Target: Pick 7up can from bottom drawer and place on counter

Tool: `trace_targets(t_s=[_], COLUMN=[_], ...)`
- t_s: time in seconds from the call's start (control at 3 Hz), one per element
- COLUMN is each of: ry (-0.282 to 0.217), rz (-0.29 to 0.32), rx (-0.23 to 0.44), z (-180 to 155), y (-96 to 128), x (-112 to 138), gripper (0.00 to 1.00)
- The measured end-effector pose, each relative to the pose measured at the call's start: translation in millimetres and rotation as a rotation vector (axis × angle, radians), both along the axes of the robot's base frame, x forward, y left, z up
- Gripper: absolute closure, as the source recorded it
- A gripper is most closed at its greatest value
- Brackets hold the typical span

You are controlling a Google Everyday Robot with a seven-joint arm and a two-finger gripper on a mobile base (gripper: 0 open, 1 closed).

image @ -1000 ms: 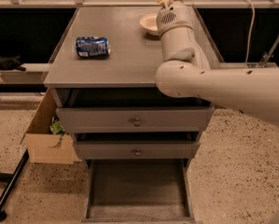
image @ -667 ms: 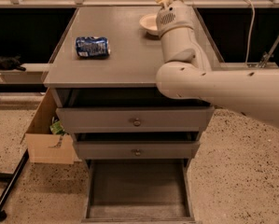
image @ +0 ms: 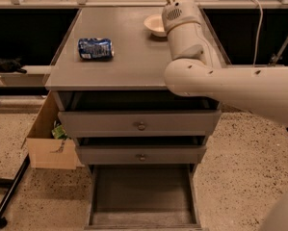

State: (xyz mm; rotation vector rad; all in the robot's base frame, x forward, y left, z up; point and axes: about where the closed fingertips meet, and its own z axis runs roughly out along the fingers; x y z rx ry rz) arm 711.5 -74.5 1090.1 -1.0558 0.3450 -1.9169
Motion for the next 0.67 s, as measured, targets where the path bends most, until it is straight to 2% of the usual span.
trace_targets(t_s=[0.33, 0.67], ry=[-0.042, -0.045], rz=[0.143, 0.153], rx=[-0.022, -0.014], z=[21.1, 28.2], y=[23.8, 22.1], x=[18.0, 14.0], gripper=[1.00, 1.00])
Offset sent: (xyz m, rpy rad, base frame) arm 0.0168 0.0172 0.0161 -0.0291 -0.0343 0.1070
